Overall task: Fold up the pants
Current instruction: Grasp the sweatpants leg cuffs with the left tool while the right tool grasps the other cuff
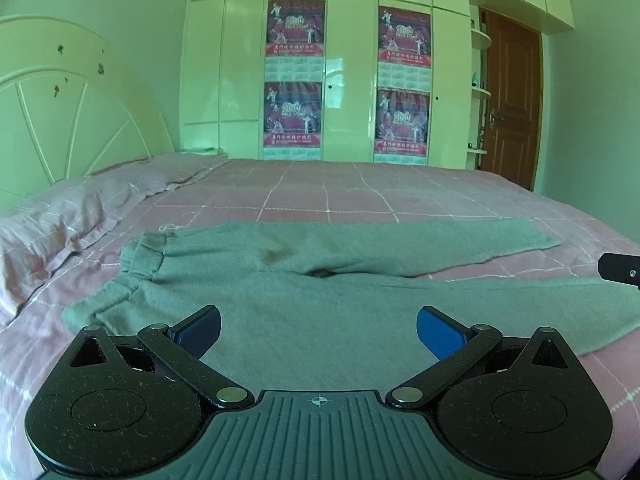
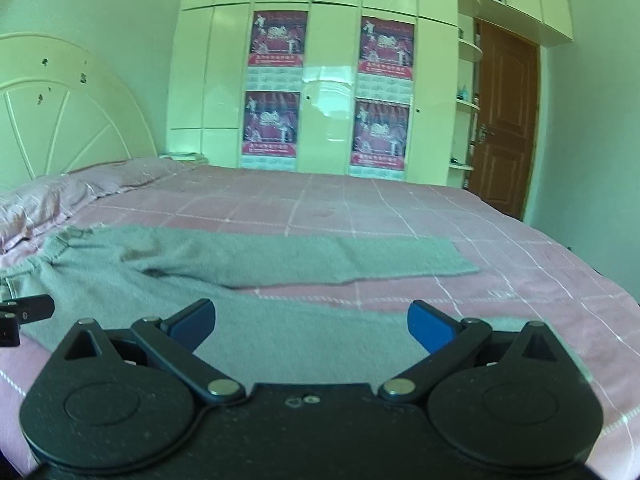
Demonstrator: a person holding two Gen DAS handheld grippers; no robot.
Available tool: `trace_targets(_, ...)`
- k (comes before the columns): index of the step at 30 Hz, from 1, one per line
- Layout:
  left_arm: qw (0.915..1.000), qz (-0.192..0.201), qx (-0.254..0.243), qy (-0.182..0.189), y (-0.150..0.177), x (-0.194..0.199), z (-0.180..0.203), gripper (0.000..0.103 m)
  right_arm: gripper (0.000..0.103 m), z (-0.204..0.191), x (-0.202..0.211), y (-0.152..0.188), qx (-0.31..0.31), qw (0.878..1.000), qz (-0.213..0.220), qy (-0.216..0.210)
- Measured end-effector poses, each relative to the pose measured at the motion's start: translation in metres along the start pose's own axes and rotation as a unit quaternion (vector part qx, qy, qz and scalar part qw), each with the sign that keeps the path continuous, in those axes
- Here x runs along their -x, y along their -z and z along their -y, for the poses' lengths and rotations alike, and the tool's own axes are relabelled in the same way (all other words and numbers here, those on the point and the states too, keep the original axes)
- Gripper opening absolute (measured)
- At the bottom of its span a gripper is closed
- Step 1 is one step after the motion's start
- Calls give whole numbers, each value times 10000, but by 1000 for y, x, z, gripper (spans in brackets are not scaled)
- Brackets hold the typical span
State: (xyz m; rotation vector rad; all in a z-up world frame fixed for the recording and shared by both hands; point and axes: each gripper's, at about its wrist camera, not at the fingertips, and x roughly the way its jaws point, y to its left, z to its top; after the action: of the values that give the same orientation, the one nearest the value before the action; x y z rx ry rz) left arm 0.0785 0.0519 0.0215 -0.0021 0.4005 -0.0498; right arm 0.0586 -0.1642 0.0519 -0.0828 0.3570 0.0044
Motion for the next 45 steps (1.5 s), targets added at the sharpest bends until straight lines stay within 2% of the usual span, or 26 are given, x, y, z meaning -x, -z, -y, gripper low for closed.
trace_targets(3, 9998, -168, 14, -119, -17, -28, -35, 103, 97, -9, -27, -20, 98, 9997, -42, -233)
trace_targets(6, 9986, -290, -131, -429, -32, -60, -72, 103, 97, -22, -53, -37, 262, 9986, -17, -461)
trace_targets(8, 9980, -241, -253, -522, -43, -83, -97, 103, 95, -32, -71, -49, 393, 9976, -1, -567)
trace_targets(10, 9976, -187, -286, -596, -55, -113, -128, 103, 94, -42, -91, -61, 544, 9965, 30, -641)
trace_targets(14, 9946, -495, -536, -744, -75, -185, -179, 103, 93, -54, -132, -87, 697, 9948, 109, -734)
trace_targets(18, 9948, -839, -430, -384, -82, -256, -225, 103, 88, -59, -182, -105, 628, 9944, -79, -852)
trace_targets(20, 9935, -1109, -145, -190, -77, -292, -249, 103, 80, -60, -205, -109, 605, 9936, -214, -931)
trace_targets(24, 9907, -1282, 398, 228, -65, -341, -279, 102, 68, -60, -252, -109, 580, 9910, -561, -1068)
trace_targets(26, 9851, -1535, 577, 524, -60, -363, -284, 95, 66, -62, -274, -106, 619, 9893, -699, -1124)
trace_targets(30, 9816, -1600, 329, 988, -59, -388, -283, 95, 65, -67, -322, -102, 1015, 9807, -1034, -1312)
trace_targets(31, 9809, -1600, 293, 1067, -59, -391, -281, 85, 63, -66, -331, -102, 1094, 9785, -1076, -1375)
trace_targets(33, 9815, -1561, 286, 1070, -61, -393, -282, 38, 60, -66, -352, -102, 1290, 9738, -1157, -1473)
trace_targets(34, 9778, -1591, 498, 1273, -62, -394, -286, 26, 57, -66, -365, -102, 1432, 9706, -1240, -1483)
trace_targets(35, 9762, -1604, 561, 1350, -63, -393, -287, 26, 51, -66, -375, -101, 1520, 9687, -1314, -1459)
trace_targets(37, 9772, -1614, 314, 1346, -61, -392, -281, 26, 44, -63, -395, -100, 1647, 9636, -1473, -1505)
trace_targets(42, 9711, -1811, 322, 1519, -63, -403, -292, 29, 42, -63, -425, -97, 2070, 9490, -1677, -1688)
trace_targets(45, 9701, -1793, 336, 1601, -63, -410, -297, 36, 44, -64, -446, -92, 2252, 9344, -2038, -1861)
